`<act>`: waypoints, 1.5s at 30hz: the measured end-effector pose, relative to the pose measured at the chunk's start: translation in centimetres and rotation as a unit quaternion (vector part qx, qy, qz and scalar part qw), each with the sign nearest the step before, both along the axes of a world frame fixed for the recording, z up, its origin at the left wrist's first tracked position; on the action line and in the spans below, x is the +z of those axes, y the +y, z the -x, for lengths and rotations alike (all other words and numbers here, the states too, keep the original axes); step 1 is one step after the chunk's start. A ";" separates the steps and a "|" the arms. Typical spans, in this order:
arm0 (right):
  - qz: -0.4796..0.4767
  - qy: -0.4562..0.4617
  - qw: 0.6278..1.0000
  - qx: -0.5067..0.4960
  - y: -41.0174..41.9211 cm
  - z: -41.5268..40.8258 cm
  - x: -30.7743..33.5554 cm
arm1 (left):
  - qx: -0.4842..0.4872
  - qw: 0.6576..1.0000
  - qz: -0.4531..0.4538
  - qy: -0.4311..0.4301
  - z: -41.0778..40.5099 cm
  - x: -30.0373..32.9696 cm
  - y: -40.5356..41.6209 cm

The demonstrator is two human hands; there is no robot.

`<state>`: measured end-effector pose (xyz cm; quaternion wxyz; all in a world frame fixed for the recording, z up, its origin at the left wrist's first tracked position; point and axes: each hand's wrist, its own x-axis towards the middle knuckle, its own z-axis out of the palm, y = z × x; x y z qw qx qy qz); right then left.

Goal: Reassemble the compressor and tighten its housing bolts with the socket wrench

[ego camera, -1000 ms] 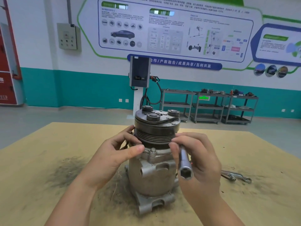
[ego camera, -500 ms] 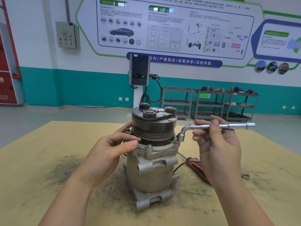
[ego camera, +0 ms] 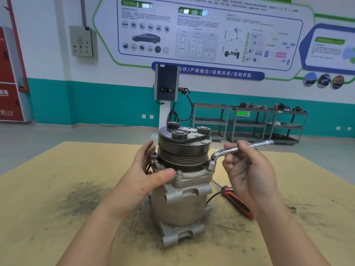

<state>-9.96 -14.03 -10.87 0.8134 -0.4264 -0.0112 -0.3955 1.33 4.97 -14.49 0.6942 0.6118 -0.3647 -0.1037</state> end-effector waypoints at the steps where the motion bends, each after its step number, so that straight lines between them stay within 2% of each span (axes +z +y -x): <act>1: 0.015 -0.031 0.999 -0.029 0.4 0.1 -0.5 | 0.007 0.999 -0.033 -0.023 0.1 0.0 -0.1; 5: 0.077 -0.112 0.986 -0.098 1.7 0.5 -1.6 | 0.041 0.995 -0.082 -0.049 0.0 -0.3 -0.3; 10: 0.140 -0.129 0.969 -0.154 2.7 0.8 -2.1 | 0.054 0.995 -0.068 -0.049 -0.3 -0.6 -0.6; 15: 0.262 -0.124 0.925 -0.245 3.2 1.3 -2.0 | 0.086 0.992 -0.076 -0.047 -0.5 -0.8 -0.8; 18: 0.199 -0.151 0.939 -0.237 2.6 1.6 -1.1 | 0.154 0.981 -0.108 -0.051 1.1 -0.6 -1.7; 21: 0.102 -0.163 0.965 -0.177 1.8 1.9 -0.5 | 0.312 0.937 -0.126 -0.097 4.6 -1.0 -3.8; 25: 0.078 -0.113 0.984 -0.111 1.7 1.6 -0.8 | 0.397 0.900 -0.068 -0.167 7.8 -1.6 -5.5; 27: 0.094 -0.101 0.984 -0.113 1.6 1.5 -0.9 | 0.405 0.895 -0.001 -0.188 7.7 -1.6 -5.3; 29: 0.113 -0.097 0.981 -0.125 1.3 1.4 -1.0 | 0.406 0.896 0.051 -0.170 7.2 -1.2 -4.9; 33: 0.123 -0.091 0.979 -0.134 0.7 1.4 -1.0 | 0.416 0.897 0.077 -0.131 6.2 -0.4 -4.3; 41: -0.006 -0.011 1.000 0.004 -0.1 1.5 -0.2 | 0.365 0.921 0.123 -0.052 4.1 -0.8 -3.9; 45: -0.021 -0.032 0.998 -0.040 0.6 1.6 -0.5 | 0.340 0.926 0.159 -0.027 3.9 -1.2 -4.1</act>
